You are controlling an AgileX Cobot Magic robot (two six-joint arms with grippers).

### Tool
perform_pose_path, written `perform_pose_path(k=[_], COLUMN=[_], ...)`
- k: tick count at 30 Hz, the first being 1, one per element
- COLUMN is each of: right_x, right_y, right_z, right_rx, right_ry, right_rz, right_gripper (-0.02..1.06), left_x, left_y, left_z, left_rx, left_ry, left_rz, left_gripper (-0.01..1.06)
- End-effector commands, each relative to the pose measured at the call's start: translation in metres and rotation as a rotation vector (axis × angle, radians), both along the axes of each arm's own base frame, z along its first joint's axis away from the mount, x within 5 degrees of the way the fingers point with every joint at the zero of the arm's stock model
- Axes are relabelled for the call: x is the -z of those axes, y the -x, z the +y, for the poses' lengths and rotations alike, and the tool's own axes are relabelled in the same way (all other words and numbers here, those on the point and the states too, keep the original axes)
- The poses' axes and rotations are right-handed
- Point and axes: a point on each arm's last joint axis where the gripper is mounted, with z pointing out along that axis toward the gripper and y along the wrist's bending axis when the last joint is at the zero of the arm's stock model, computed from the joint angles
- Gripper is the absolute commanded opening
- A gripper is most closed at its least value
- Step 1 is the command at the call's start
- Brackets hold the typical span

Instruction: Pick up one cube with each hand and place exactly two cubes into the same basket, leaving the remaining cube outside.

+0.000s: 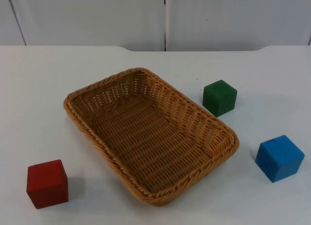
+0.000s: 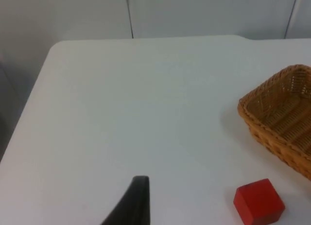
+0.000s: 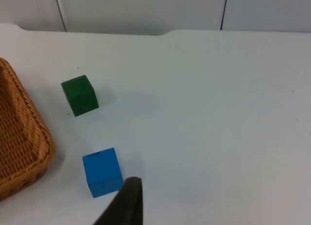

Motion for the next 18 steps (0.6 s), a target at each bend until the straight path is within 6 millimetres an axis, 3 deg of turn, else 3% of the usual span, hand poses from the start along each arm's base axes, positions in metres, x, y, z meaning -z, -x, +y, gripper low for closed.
perform_pose_path(k=[1, 18], right_x=[-0.007, -0.042], right_y=[-0.007, -0.054], right_z=[0.001, 0.004], right_rx=[-0.004, -0.015], right_ry=[0.013, 0.036], right_rz=[-0.005, 0.066], right_gripper=[1.05, 1.05], left_x=[-0.006, -0.012], left_y=[-0.005, -0.046], left_z=[0.000, -0.003], left_rx=[-0.001, 0.022], left_ry=[0.015, 0.109], left_rz=[-0.010, 0.062], left_gripper=[1.05, 1.05])
